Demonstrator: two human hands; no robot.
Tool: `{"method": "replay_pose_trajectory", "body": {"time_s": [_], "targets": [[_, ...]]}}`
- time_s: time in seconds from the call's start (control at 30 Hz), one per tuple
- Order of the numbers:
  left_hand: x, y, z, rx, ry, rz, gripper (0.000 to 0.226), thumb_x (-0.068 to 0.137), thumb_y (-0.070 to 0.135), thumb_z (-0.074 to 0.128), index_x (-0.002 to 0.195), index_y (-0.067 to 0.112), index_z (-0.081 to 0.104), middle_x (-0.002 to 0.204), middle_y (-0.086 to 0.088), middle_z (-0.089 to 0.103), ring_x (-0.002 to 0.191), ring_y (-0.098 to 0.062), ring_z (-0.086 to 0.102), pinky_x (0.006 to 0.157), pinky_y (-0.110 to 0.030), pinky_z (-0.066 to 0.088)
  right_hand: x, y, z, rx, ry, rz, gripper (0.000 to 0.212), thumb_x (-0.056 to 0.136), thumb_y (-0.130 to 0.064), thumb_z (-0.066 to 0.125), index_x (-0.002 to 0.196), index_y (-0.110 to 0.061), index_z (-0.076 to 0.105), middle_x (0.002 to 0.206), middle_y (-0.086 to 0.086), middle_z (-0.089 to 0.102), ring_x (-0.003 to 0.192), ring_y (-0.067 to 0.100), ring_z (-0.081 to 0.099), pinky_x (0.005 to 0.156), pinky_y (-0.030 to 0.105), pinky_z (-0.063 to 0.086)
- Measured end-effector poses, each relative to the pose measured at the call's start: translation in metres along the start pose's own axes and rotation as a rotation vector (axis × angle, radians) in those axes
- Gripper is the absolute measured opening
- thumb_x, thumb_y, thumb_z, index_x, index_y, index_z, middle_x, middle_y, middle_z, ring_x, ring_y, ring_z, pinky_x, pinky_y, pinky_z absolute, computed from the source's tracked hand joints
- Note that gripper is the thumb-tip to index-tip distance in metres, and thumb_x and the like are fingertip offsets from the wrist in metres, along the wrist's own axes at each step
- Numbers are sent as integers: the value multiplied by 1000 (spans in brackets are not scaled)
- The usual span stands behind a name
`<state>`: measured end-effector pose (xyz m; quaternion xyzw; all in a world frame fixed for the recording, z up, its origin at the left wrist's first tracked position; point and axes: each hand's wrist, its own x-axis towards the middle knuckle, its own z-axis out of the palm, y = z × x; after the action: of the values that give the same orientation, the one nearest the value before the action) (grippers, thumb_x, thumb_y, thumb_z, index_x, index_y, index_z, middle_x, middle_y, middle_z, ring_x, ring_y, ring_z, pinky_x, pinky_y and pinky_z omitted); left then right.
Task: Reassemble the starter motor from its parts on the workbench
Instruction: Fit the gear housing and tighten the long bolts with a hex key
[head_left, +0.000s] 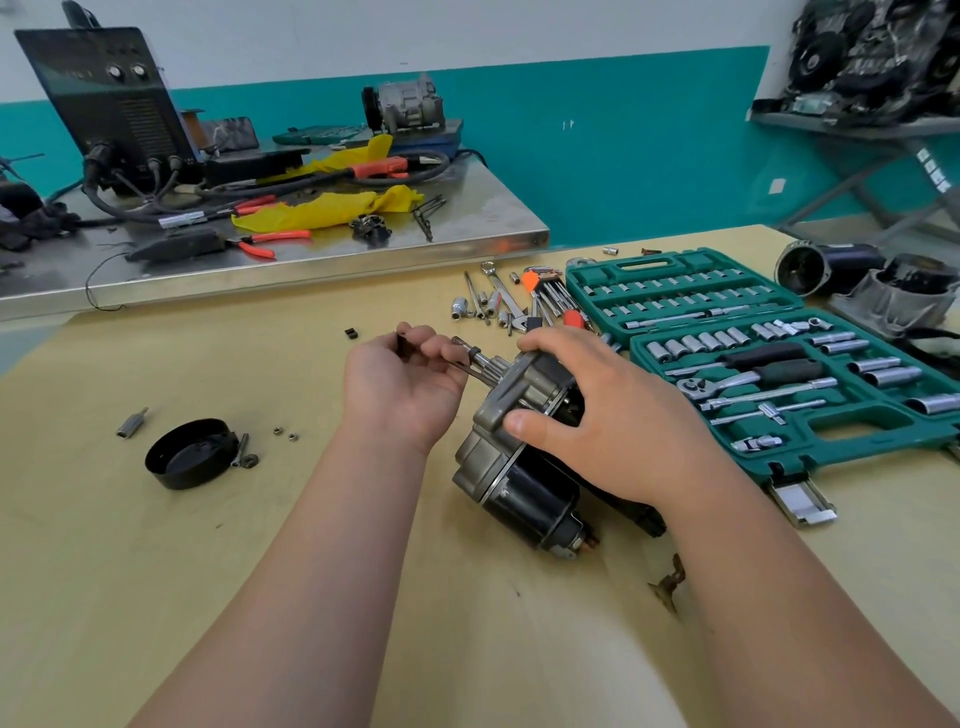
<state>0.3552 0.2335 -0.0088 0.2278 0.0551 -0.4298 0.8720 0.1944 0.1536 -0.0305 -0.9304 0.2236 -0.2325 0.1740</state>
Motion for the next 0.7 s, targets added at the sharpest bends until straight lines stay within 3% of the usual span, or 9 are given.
{"method": "replay_pose_trajectory", "body": {"time_s": [0.2,0.33,0.43,0.53,0.63,0.7], "targets": [[5,-2,13,198,36,17,34,105,25,30,72,17,31,46,6,24,33,-10,21,35,-17,22,0,-1,0,9,-4,3,61,71,-79,36,127,-57,26,131,-32,37,92,1,51,56,19,35],[4,6,15,345,11,-32,34,103,18,29,70,17,33,45,5,28,33,-11,26,37,-16,32,-1,-2,-2,13,-13,1,60,71,-78,36,126,-59,26,132,-33,36,92,1,52,56,19,36],[1,14,19,811,64,24,34,104,24,27,81,10,47,44,-1,47,35,-17,48,44,-27,52,-1,-3,-2,10,-18,1,60,70,-79,36,125,-59,25,132,-33,36,93,2,53,57,20,37],[-2,20,15,1379,181,55,37,102,23,25,91,4,54,48,-9,60,43,-22,52,51,-27,50,-1,-4,-3,9,-25,1,62,68,-79,35,126,-58,25,134,-31,36,96,2,53,61,24,42],[-3,20,13,1539,216,21,34,100,17,23,88,4,52,54,-10,52,48,-19,39,52,-24,36,-2,-5,-4,-2,-33,-5,64,68,-78,37,127,-57,25,135,-31,36,97,2,53,64,26,46],[-2,20,17,1588,179,89,33,101,11,23,82,4,49,60,-12,47,52,-21,39,52,-26,37,-2,-5,-4,-7,-38,-10,63,69,-76,43,127,-57,25,135,-31,36,96,2,54,63,24,44]]}}
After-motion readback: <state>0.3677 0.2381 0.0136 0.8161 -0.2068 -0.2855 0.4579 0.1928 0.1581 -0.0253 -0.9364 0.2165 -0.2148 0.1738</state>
